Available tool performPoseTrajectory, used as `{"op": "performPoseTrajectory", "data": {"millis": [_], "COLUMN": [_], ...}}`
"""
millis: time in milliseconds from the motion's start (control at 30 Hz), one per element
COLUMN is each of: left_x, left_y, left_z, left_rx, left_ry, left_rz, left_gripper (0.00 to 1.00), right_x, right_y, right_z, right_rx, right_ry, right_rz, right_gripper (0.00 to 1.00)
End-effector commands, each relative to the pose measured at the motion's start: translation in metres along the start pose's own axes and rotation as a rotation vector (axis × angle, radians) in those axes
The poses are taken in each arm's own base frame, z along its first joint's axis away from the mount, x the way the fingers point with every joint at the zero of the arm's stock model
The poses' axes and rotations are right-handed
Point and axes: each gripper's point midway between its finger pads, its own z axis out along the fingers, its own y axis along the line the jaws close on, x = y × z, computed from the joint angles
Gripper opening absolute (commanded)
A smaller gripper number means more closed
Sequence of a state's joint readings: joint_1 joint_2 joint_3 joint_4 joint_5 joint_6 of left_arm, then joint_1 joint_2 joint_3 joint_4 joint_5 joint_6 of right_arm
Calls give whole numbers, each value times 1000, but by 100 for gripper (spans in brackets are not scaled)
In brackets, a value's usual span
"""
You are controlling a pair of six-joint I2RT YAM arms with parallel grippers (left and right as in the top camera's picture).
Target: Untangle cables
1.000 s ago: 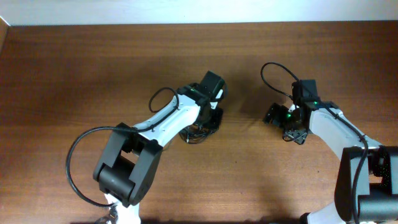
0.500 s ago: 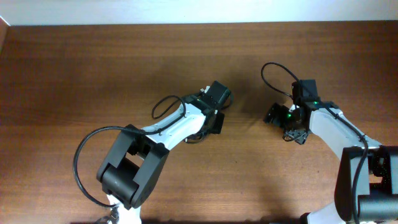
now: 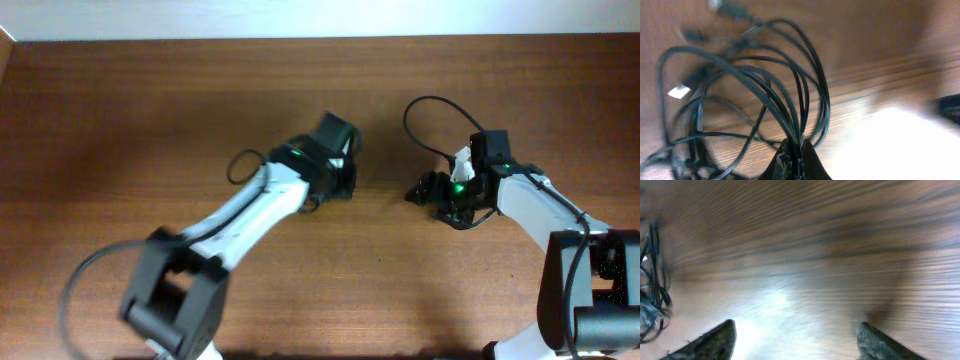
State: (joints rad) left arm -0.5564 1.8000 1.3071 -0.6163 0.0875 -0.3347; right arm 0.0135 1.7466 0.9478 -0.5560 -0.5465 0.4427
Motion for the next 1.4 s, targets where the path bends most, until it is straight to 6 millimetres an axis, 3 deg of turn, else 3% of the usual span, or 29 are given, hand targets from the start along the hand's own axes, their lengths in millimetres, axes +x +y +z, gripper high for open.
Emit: {"op": "performPoseTrajectory", "data": {"millis": [0,100,233,467,567,700,833,900,933,967,1033,1100,1167,1367], "left_x": [-32,-32,-19,-11,-8,-8,-8,-8,-8,-8,-8,-8,-10,-13], "left_y": [-23,-20,-5,-1,-16,-18,-24,-32,-34,-34,-32,-20,2,70], "left_z": [-67,-87,-81,-30,-40,-42,-49,-60,-64,-65,-60,-44,-21,10], "left_rx": [339,583,640,712,856,876,923,1005,1031,1036,1003,889,704,298], "left_ry": [-82,-67,-39,28,-9,-41,-56,-69,-76,-77,-72,-56,2,59], "left_rz": [-2,41,109,106,203,264,280,277,281,281,283,291,193,-60], "left_gripper": [0,0,0,0,0,0,0,0,0,0,0,0,0,0], "right_x": [18,26,27,45,50,54,48,39,35,32,23,18,13,3], "right_y": [50,92,103,116,115,109,114,118,116,112,103,97,88,40], "right_z": [-5,-26,-33,-25,-12,10,19,23,26,27,31,32,34,36], "right_rx": [-312,-576,-647,-624,-541,-377,-341,-339,-319,-300,-252,-223,-178,69], "right_ry": [110,163,172,285,305,301,253,192,166,143,80,33,-8,-107], "right_rz": [-87,-159,-186,-46,42,231,270,241,240,241,215,117,22,82], "right_gripper": [76,77,85,85,76,65,64,52,39,33,6,4,4,4]}}
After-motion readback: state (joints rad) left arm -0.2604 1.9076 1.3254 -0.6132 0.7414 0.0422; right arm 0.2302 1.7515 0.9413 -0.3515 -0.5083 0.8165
